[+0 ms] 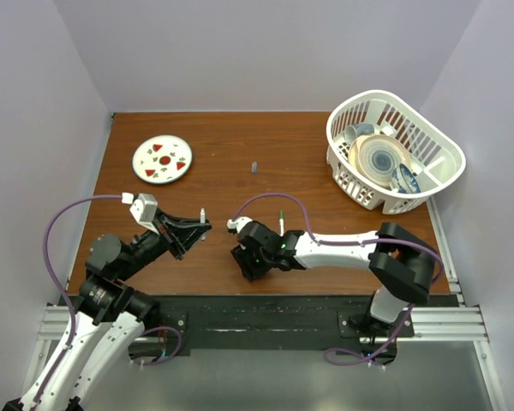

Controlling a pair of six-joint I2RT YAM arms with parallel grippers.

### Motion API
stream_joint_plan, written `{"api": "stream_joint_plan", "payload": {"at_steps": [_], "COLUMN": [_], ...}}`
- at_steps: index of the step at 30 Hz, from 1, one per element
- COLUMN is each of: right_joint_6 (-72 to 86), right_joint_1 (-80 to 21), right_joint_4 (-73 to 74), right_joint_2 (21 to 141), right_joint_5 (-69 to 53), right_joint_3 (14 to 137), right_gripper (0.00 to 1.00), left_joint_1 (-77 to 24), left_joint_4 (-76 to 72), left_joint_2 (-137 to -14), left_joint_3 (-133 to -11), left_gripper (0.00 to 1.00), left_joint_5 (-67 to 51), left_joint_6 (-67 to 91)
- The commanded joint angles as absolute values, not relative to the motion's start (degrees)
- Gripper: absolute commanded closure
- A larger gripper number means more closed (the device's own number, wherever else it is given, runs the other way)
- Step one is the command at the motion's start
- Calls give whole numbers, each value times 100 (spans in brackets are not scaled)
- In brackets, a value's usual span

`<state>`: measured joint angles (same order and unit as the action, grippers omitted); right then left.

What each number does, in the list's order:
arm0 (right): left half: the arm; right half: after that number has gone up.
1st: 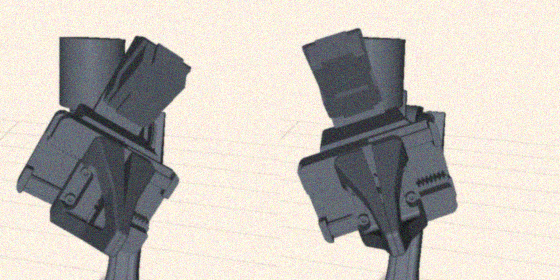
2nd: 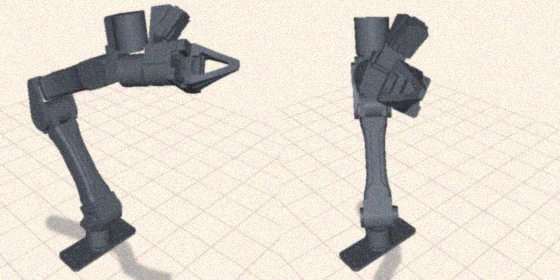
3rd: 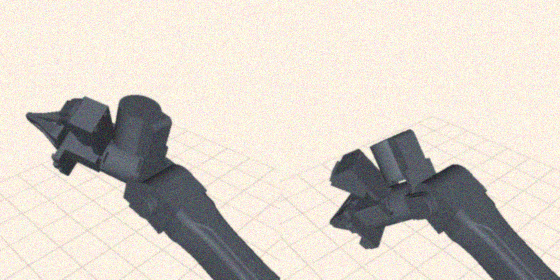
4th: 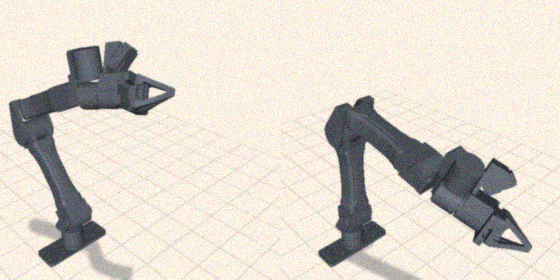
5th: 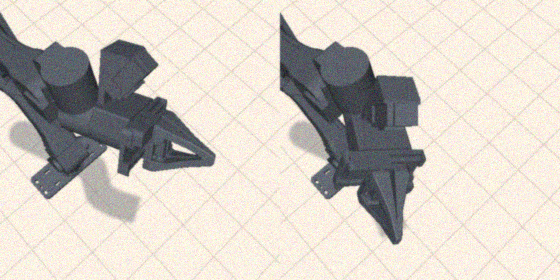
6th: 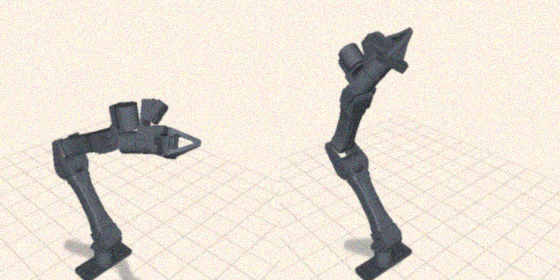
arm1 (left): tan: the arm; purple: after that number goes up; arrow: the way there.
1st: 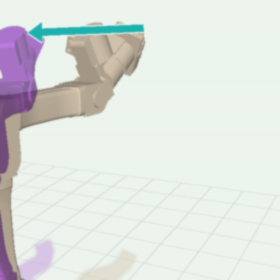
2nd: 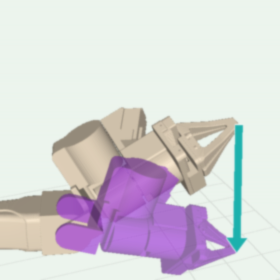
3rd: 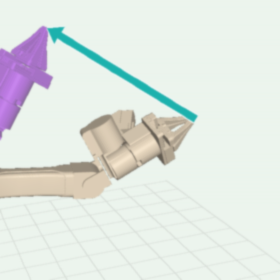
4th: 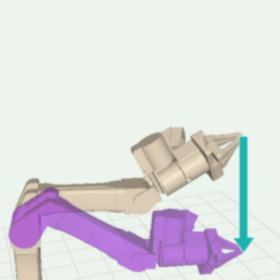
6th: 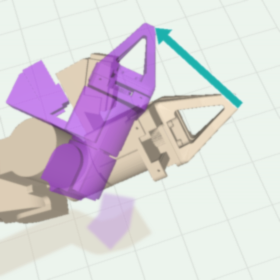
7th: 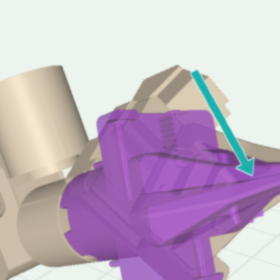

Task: Insert the pens into the pen caps

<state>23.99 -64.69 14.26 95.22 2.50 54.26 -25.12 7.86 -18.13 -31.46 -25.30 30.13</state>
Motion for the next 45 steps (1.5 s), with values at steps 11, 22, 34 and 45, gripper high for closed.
{"api": "stream_joint_plan", "payload": {"at_steps": [11,22,34,45], "right_joint_6": [2302,3101,4306,4676], "right_joint_1": [-6732,-6223,-5941,-5933], "right_joint_4": [1775,1513,-1905,-3489], "right_joint_2": [9809,7992,6240,6574], "right_joint_5": [1502,1863,1978,1486], "right_joint_3": [5678,5915,4553,4307], "right_gripper": [95,100,100,100], "left_joint_1": [-2478,-2479,-2654,-2751], "left_joint_4": [879,-831,-4920,-5941], "left_joint_2": [-1951,-2364,-3506,-4122], "left_joint_3": [-3270,-2006,-536,-501], "left_gripper": [100,100,100,100], "left_joint_5": [-2532,-3128,-3893,-4025], "left_joint_6": [2900,3646,5396,5572]}}
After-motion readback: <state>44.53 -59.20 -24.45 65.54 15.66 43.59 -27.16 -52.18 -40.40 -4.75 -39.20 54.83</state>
